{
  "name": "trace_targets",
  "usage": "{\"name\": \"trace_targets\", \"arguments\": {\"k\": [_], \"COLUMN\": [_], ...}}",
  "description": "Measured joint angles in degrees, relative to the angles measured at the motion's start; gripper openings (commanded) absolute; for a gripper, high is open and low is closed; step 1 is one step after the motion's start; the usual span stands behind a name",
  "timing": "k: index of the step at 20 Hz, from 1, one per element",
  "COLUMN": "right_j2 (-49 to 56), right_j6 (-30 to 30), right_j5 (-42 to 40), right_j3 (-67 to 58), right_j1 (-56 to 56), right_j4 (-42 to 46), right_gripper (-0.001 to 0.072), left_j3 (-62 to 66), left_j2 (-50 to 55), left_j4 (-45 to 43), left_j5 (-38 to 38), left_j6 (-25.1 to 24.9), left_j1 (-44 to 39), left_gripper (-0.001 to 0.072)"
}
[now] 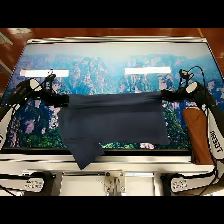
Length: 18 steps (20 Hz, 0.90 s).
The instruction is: Fold the shirts.
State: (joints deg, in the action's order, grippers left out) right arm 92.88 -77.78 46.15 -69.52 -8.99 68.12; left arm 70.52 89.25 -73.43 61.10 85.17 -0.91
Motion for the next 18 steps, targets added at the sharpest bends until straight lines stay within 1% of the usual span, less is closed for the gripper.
{"name": "trace_targets", "arguments": {"k": [1,2,3,4,5,6,7,8,9,10,11,12,14,15,18], "right_j2": [0.28,0.66,1.01,1.25,1.31,1.16,0.48,-0.66,-2.12,-3.89,-5.90,-7.87,-10.69,-11.85,-14.01], "right_j6": [-0.68,-1.25,-1.86,-2.40,-2.62,-2.62,-2.60,-2.27,-1.90,-1.51,-1.25,-1.01,0.02,0.39,2.25], "right_j5": [1.53,2.73,3.89,4.81,5.44,6.23,7.30,8.20,9.55,11.26,13.25,16.48,23.21,26.27,31.21], "right_j3": [0.00,0.00,0.00,0.00,0.00,0.00,0.00,-0.02,-0.02,-0.02,-0.04,-0.04,0.28,0.90,3.98], "right_j1": [-0.11,-0.15,-0.17,-0.20,-0.20,-0.28,-0.55,-1.03,-1.62,-2.45,-3.67,-5.40,-10.16,-13.05,-21.24], "right_j4": [-0.02,-0.07,-0.09,-0.22,-0.52,-0.74,-0.81,-0.57,0.48,2.01,4.22,6.93,10.29,10.12,3.52], "right_gripper": [0.0062,0.0068,0.0196,0.0449,0.0587,0.0587,0.0587,0.0587,0.0586,0.0586,0.0586,0.0586,0.0586,0.0586,0.0586], "left_j3": [-0.04,-0.07,-0.09,-0.09,-0.04,0.13,0.37,0.68,0.90,1.01,0.83,-0.13,-4.57,-8.13,-22.10], "left_j2": [0.20,0.37,0.52,0.63,0.66,0.63,0.46,-0.02,-0.76,-1.88,-3.28,-5.09,-9.77,-12.37,-20.72], "left_j4": [-0.22,-0.31,-0.35,-0.33,-0.39,-0.48,-0.48,-0.48,-0.50,-0.57,-0.52,-0.52,0.11,1.05,5.60], "left_j5": [1.33,2.40,3.30,4.04,4.68,5.68,7.08,8.72,10.51,12.68,14.62,17.00,20.24,21.00,21.14], "left_j6": [0.79,1.46,2.19,2.80,3.23,3.52,3.65,3.67,3.65,3.26,2.60,1.86,0.76,0.15,-2.69], "left_j1": [-0.13,-0.24,-0.42,-0.50,-0.46,-0.31,0.09,0.63,1.44,2.54,3.78,5.44,9.33,11.34,16.76], "left_gripper": [0.0047,0.0082,0.0213,0.0341,0.0408,0.0416,0.0462,0.0545,0.0569,0.0611,0.0624,0.0667,0.0667,0.0667,0.0663]}}
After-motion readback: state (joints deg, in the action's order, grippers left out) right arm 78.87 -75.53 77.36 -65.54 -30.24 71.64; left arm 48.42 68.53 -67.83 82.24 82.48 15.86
